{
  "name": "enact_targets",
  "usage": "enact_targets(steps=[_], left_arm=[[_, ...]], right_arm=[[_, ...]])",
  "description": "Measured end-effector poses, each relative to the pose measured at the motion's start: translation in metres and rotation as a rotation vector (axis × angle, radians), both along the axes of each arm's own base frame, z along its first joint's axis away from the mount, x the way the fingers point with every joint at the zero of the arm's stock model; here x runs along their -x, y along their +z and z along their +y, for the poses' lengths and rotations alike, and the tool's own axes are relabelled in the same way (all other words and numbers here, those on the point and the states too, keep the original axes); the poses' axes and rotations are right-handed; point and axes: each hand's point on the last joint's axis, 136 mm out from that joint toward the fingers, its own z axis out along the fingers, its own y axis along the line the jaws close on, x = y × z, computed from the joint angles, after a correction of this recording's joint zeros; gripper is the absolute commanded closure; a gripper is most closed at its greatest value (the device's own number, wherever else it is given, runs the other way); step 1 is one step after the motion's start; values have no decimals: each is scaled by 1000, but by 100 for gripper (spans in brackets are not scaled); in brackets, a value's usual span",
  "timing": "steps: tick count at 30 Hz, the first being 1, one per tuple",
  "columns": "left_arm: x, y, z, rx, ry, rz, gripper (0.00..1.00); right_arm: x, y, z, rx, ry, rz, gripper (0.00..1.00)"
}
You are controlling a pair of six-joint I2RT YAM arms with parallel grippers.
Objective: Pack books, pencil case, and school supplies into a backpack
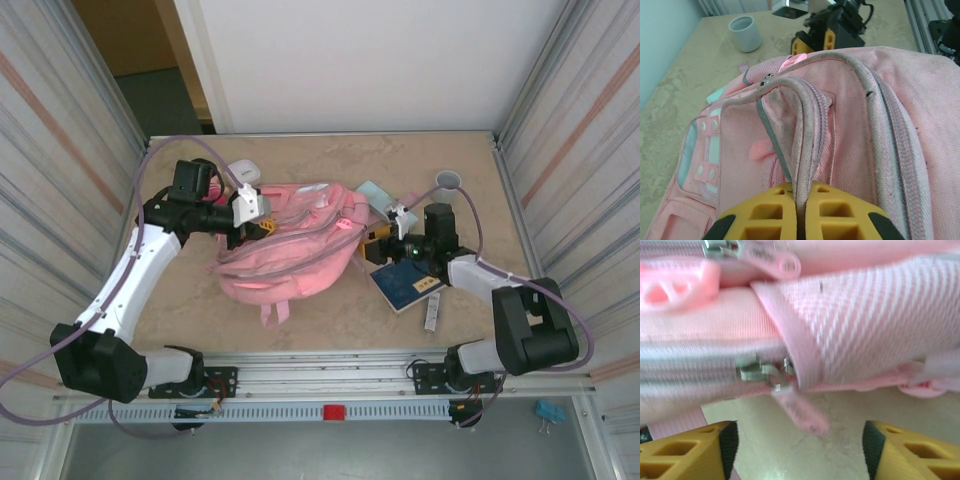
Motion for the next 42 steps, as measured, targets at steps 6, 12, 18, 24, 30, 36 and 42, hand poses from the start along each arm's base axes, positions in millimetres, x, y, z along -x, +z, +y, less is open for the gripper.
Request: enact_targets(steps=[6, 12, 18, 24, 30, 36, 42], left_arm=[[0, -1, 4, 2, 1, 4, 100], [-5, 1, 4, 10, 10, -16, 100], [-15, -3, 4, -16, 55, -38, 100], [-26, -15, -4, -117, 121, -108, 100], [-41, -18, -9, -177, 230, -148, 100], [-54, -21, -23, -195, 346, -149, 100], [-65, -32, -44, -182, 443, -113, 100]], right_arm=[[-7, 10, 9, -30, 80, -38, 82], [-4, 14, 11, -33, 115, -37, 98], [4, 13, 7, 1, 100, 1, 100], [6, 19, 5, 83, 86, 29, 99], [22, 23, 11, 167, 115, 81, 100], [50, 39, 31, 204, 173, 108, 97], [81, 46, 59, 227, 194, 188, 95]])
